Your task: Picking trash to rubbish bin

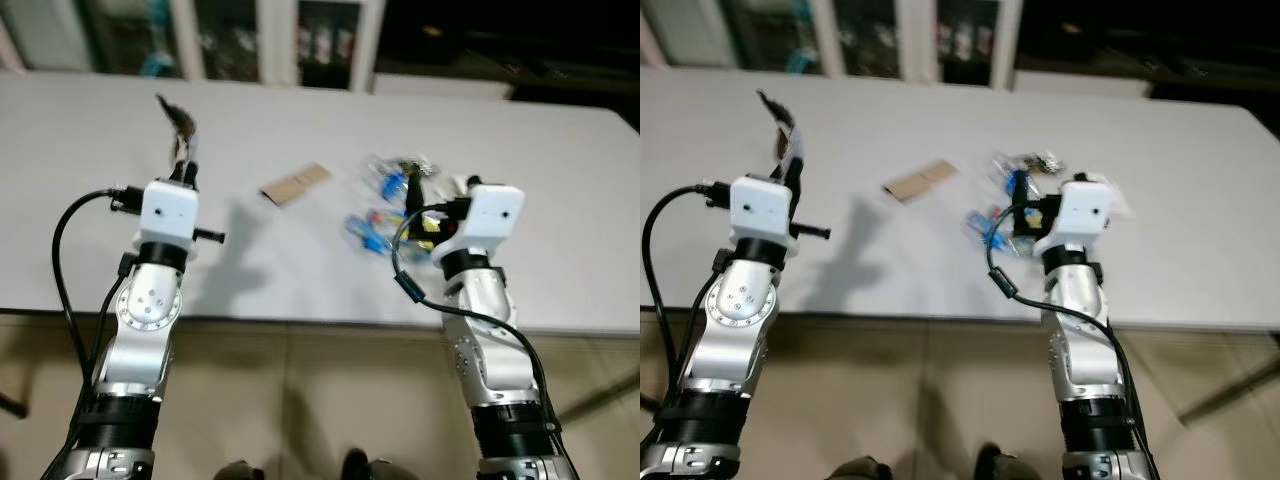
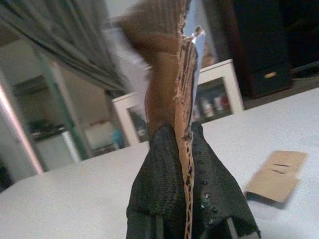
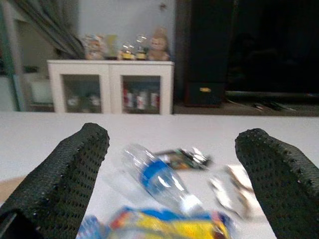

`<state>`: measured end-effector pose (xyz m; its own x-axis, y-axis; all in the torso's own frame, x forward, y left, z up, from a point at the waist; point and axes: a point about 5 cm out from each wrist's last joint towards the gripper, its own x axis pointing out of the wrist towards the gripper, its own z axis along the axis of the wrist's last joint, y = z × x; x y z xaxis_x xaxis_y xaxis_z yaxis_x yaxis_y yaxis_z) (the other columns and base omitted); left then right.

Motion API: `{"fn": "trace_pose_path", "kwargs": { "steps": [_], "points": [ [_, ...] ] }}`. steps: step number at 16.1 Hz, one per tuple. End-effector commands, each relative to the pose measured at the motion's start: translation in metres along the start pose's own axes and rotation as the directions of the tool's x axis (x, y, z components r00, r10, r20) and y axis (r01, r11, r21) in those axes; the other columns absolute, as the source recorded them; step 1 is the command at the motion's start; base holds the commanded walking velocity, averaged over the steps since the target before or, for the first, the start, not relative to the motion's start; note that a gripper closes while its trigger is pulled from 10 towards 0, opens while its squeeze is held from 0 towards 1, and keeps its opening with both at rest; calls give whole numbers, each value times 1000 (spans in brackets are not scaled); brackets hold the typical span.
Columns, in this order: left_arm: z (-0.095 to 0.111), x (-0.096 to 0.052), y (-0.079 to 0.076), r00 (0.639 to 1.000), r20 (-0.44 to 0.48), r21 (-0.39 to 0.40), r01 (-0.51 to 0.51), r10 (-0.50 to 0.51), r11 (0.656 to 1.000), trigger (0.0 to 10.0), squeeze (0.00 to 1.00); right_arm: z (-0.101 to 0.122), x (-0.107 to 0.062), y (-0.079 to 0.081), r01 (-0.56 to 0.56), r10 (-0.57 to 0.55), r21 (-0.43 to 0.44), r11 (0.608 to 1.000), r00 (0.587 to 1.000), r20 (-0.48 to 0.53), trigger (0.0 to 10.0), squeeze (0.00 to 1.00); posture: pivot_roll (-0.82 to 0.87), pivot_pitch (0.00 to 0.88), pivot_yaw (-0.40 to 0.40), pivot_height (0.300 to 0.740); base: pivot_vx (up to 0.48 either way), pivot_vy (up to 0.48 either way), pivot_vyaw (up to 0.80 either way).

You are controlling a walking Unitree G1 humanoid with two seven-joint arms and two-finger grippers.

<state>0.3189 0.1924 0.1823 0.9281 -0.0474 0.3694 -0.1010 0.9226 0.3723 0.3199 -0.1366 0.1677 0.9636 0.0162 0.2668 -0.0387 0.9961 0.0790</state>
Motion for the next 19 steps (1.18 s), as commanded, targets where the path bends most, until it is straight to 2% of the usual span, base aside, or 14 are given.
{"fn": "trace_pose_path", "kwargs": {
  "steps": [1, 7, 19],
  "points": [
    [-2, 0, 0, 1000, -8, 0, -13, 13, 1000, 10000, 0, -1, -1, -1, 0, 0, 5, 1000, 1000, 2, 10000, 0, -17, 119, -38, 740, -379, 0, 0],
    [-4, -5, -1, 1000, -19, -8, -15, 15, 1000, 10000, 0, -7, -7, -1, -3, 3, 9, 1000, 1000, -22, 10000, 0, -22, 142, -36, 740, -378, 0, 0],
    [-4, -5, -1, 1000, -19, -8, -15, 15, 1000, 10000, 0, -7, -7, -1, -3, 3, 9, 1000, 1000, -22, 10000, 0, -22, 142, -36, 740, -375, 0, 0]
  ]
}}
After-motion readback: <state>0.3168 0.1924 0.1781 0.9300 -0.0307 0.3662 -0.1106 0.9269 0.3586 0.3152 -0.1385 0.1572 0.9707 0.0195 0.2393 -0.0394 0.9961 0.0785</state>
